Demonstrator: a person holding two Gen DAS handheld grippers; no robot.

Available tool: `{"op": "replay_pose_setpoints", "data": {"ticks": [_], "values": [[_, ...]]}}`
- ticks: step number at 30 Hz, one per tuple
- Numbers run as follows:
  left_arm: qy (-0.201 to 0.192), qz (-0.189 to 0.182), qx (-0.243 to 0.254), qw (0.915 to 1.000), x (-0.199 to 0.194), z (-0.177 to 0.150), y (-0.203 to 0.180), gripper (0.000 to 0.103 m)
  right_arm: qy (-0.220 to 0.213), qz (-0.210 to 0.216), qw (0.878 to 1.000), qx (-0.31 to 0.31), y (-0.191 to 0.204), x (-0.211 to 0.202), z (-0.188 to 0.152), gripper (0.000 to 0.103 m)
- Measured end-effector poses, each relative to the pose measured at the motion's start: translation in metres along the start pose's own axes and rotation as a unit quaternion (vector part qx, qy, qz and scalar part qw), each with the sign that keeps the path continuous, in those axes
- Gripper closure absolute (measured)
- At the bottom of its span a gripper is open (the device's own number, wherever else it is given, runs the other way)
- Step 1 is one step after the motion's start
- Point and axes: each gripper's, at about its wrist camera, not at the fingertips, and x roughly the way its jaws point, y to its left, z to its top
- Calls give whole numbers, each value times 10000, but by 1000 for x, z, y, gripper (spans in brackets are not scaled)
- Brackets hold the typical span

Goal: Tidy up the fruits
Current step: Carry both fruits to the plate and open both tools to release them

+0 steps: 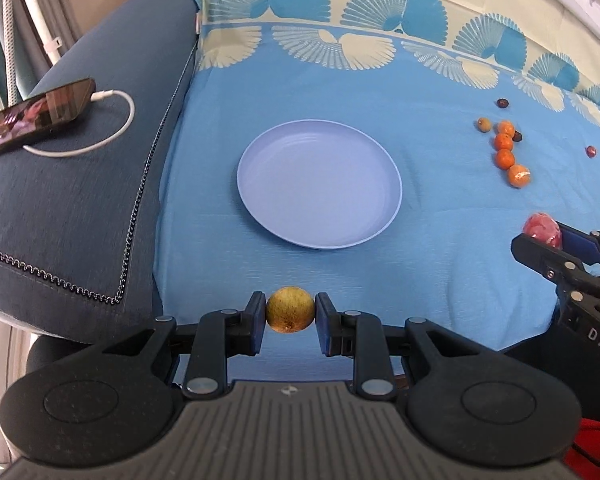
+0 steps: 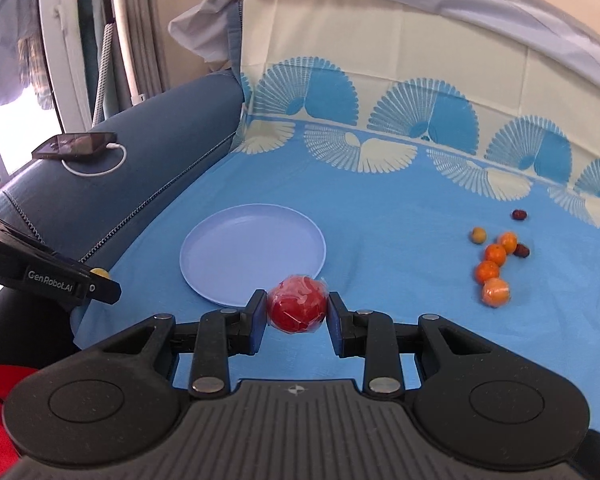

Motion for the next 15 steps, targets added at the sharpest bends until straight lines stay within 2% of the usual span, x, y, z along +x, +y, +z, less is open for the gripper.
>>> {"op": "replay_pose_setpoints", "data": {"ticks": [15], "values": [[-147, -247, -289, 9992, 1, 8, 18, 74, 221, -38, 9994, -255, 14, 10, 8, 70]]}}
